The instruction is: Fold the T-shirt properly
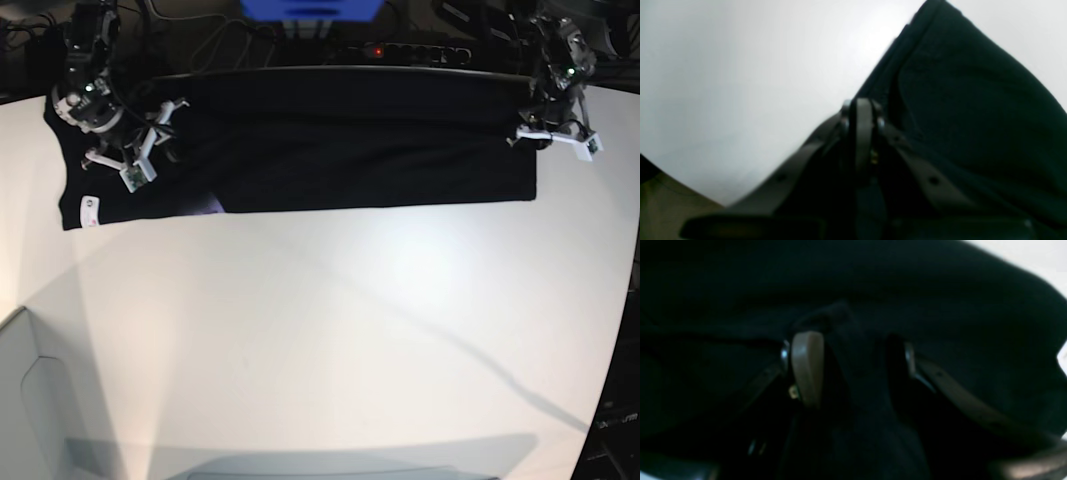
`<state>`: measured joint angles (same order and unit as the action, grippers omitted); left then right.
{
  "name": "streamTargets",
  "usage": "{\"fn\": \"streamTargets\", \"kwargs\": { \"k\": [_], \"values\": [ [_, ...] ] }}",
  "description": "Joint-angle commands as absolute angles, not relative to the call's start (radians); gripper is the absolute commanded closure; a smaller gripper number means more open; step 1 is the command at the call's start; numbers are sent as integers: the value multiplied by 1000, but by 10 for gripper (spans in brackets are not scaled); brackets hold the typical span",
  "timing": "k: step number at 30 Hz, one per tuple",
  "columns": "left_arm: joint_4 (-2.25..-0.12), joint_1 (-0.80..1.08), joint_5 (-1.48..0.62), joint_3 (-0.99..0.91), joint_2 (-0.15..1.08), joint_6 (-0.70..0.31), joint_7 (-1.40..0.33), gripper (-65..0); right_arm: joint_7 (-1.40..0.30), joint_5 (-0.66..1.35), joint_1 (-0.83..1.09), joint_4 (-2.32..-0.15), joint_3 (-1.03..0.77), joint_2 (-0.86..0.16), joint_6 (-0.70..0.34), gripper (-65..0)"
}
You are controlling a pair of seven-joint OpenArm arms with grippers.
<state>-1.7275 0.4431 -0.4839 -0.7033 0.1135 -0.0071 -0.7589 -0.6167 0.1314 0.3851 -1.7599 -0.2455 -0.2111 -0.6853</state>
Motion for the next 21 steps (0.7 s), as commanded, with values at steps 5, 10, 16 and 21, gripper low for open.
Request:
{"fn": "streamTargets", "kwargs": {
  "k": [5,10,16,21],
  "values": [
    [-1741,444,-484,-708,124,-7,-742,0,-596,140,372,-1778,-228,-223,-698,-302],
    [-1741,441,-484,-708,124,-7,-742,0,-596,140,372,-1776,-147,-246,-698,-298],
    [-1742,440,-484,-708,124,-7,-742,0,-596,140,372,-1778,-120,-246,-698,-171],
    [-1742,440,-484,-708,124,-7,-742,0,-596,140,372,-1790,-125,-246,-698,0]
  ]
}}
